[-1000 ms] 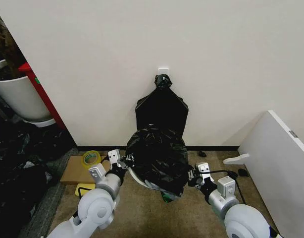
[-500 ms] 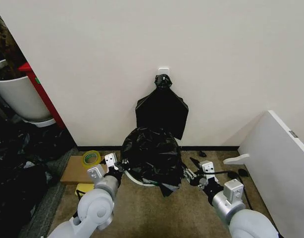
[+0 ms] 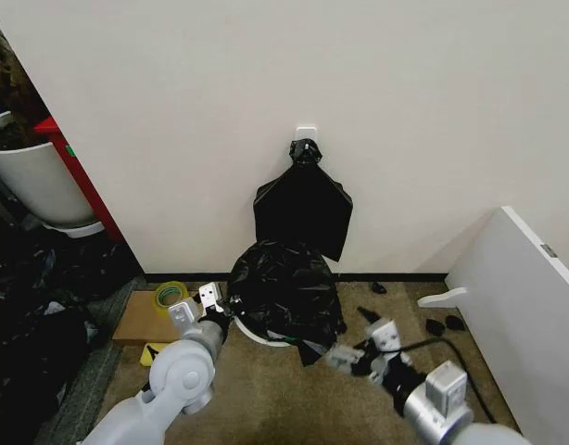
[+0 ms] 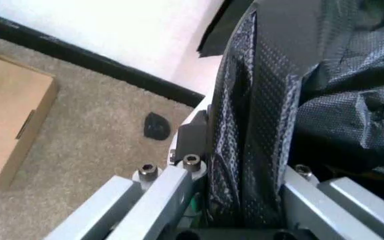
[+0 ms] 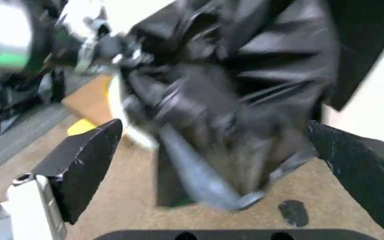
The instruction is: Place the garbage bag over the trash bin.
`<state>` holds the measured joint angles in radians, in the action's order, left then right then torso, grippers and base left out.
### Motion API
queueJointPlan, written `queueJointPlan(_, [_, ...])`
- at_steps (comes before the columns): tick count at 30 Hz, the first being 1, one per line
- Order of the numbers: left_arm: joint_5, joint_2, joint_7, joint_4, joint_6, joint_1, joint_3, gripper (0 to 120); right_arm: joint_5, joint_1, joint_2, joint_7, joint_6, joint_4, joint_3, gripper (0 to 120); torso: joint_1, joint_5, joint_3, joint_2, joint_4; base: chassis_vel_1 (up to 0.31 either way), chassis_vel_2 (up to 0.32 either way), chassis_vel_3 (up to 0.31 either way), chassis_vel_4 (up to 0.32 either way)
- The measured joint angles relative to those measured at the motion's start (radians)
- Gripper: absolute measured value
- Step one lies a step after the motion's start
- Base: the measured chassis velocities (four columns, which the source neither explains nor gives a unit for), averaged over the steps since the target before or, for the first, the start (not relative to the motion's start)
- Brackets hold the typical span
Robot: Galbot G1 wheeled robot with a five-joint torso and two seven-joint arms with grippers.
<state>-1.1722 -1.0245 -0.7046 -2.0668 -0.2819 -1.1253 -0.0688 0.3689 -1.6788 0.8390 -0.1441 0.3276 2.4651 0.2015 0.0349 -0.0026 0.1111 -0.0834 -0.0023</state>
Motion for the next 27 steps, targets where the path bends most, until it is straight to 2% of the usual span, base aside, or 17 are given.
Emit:
queueJointPlan(1, [-0.002, -0.001, -0.002, 0.004, -0.003, 0.013, 0.004, 0, -0.03, 0.0, 0.005, 0.015, -0.008, -0.012, -0.013, 99, 0.0, 0.0001, 0.0, 0.0, -0.0001, 0.0, 0.0, 0.0, 0.0])
queueJointPlan(5, [-0.001, -0.007, -0.002, 0.012, -0.006, 0.045, 0.011, 0, -0.073, 0.035, 0.009, 0.028, -0.019, -0.045, -0.042, 84, 0.0, 0.0001, 0.0, 0.0, 0.0, 0.0, 0.0, 0.0, 0.0])
queueJointPlan(6, [-0.001, -0.007, -0.002, 0.012, -0.006, 0.045, 0.011, 0, -0.073, 0.035, 0.009, 0.028, -0.019, -0.045, -0.042, 84, 0.0, 0.0001, 0.0, 0.0, 0.0, 0.0, 0.0, 0.0, 0.0])
queueJointPlan(9, [0.006, -0.007, 0.005, 0.014, -0.007, 0.052, 0.013, 0, -0.096, 0.068, 0.021, 0.034, -0.023, -0.063, -0.051, 70, 0.0, 0.0001, 0.0, 0.0, 0.0, 0.0, 0.0, 0.0, 0.0])
queueJointPlan(10, [0.006, -0.007, 0.005, 0.014, -0.007, 0.052, 0.013, 0, -0.096, 0.068, 0.021, 0.034, -0.023, -0.063, -0.051, 70, 0.0, 0.0001, 0.0, 0.0, 0.0, 0.0, 0.0, 0.0, 0.0])
queueJointPlan(12, [0.009, -0.009, 0.012, 0.013, -0.008, 0.049, 0.015, 0, -0.112, 0.089, 0.036, 0.035, -0.023, -0.077, -0.065, 57, 0.0, 0.0002, 0.0, 0.0, 0.0001, 0.0, 0.0, 0.0, 0.0])
queueJointPlan(13, [0.009, -0.009, 0.012, 0.013, -0.008, 0.049, 0.015, 0, -0.112, 0.089, 0.036, 0.035, -0.023, -0.077, -0.065, 57, 0.0, 0.0002, 0.0, 0.0, 0.0001, 0.0, 0.0, 0.0, 0.0])
queueJointPlan(16, [0.014, -0.018, 0.013, 0.013, -0.008, 0.045, 0.015, 0, -0.122, 0.085, 0.038, 0.042, -0.022, -0.079, -0.077, 43, 0.0, 0.0, 0.0, 0.0, 0.0001, 0.0, 0.0, 0.0, 0.0])
queueJointPlan(18, [0.015, -0.021, 0.013, 0.014, -0.008, 0.044, 0.015, 0, -0.13, 0.08, 0.038, 0.046, -0.023, -0.079, -0.082, 40, 0.0, 0.0, 0.0, 0.0, 0.0, 0.0, 0.0, 0.0, 0.0])
queueJointPlan(20, [0.016, -0.026, 0.013, 0.014, -0.008, 0.042, 0.015, 0, -0.146, 0.076, 0.038, 0.052, -0.023, -0.08, -0.092, 29, 0.0, 0.0, 0.0, 0.0, 0.0, 0.0, 0.0, 0.0, 0.0])
queueJointPlan(22, [0.017, -0.026, 0.012, 0.014, -0.008, 0.042, 0.015, 0, -0.15, 0.076, 0.038, 0.052, -0.024, -0.081, -0.093, 26, 0.0, 0.0, 0.0, 0.0, 0.0001, 0.0, 0.0, 0.0, 0.0])
queueJointPlan(24, [0.018, -0.028, 0.01, 0.014, -0.008, 0.042, 0.017, 0, -0.173, 0.07, 0.037, 0.055, -0.027, -0.083, -0.101, 15, 0.0, 0.0, 0.0, 0.0, 0.0, 0.0, 0.0, 0.0, 0.0])
queueJointPlan(25, [0.018, -0.028, 0.01, 0.014, -0.008, 0.042, 0.017, 0, -0.173, 0.07, 0.037, 0.055, -0.027, -0.083, -0.101, 15, 0.0, 0.0, 0.0, 0.0, 0.0, 0.0, 0.0, 0.0, 0.0])
queueJointPlan(27, [0.019, -0.031, 0.009, 0.014, -0.008, 0.043, 0.017, 0, -0.185, 0.066, 0.036, 0.057, -0.03, -0.083, -0.105, 5, 0.0, 0.0001, 0.0, 0.0, 0.0, 0.0, 0.0, 0.0, 0.0])
